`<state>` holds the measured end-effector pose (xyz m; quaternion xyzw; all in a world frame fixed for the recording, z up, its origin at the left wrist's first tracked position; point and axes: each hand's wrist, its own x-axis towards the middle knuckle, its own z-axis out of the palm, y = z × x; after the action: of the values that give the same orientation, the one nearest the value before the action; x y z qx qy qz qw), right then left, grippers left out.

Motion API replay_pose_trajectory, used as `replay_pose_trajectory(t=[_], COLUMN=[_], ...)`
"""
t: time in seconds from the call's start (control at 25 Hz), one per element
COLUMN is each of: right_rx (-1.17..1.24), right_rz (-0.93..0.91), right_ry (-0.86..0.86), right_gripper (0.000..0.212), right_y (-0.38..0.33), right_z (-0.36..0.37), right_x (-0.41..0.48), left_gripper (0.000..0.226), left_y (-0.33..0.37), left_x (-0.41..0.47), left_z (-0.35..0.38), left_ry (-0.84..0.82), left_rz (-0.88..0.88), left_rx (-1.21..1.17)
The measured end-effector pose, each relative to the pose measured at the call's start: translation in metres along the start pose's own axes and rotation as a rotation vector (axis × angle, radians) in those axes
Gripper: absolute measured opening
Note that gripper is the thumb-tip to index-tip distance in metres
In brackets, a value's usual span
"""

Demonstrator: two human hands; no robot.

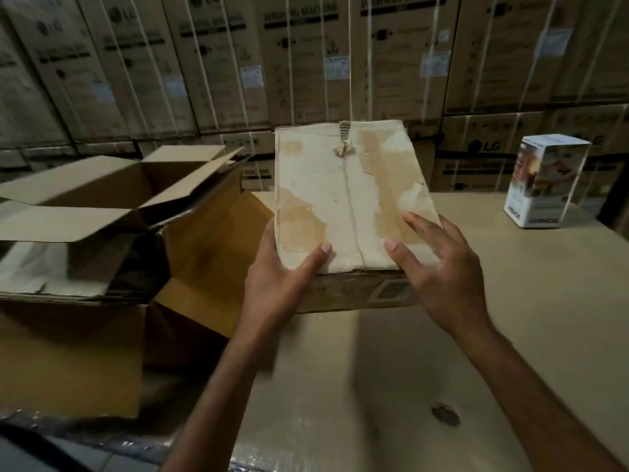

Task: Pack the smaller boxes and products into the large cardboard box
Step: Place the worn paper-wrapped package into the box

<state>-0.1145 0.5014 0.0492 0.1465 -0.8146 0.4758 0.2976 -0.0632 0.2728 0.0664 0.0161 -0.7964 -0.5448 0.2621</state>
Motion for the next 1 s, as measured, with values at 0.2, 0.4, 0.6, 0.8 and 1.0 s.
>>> replay_pose_trajectory(t=[0.2,0.4,0.6,0.8,1.0], right_rx=[0.057,0.116,0.162,0.201,0.262], right_rz=[-0.091,-0.176,-0.273,-0.299,-0.296], right_ry=[0.048,0.042,0.033,0.015,-0.066], right_gripper=[0.066,0.065,0.065,0.066,0.061], right_y=[-0.076,-0.122,-0.159,-0.193,-0.234], right_z=[0.044,0.084,0.143,0.220,0.286], right_x=[0.031,0.069,0.122,0.181,0.225], left_gripper=[0.088,0.084,0.078,0.078,0.075], left_y=[0.031,0.037,0.032,0.023,0.012], left_x=[0.033,0.069,0.122,0.192,0.247], left_z=[-0.085,-0.144,-0.197,-0.250,-0.306], left_ry=[0.069,0.089,0.170,0.220,0.248], left_rz=[0.139,0.218,0.275,0.281,0.266], left_rx=[0.069,0.061,0.087,0.115,0.136])
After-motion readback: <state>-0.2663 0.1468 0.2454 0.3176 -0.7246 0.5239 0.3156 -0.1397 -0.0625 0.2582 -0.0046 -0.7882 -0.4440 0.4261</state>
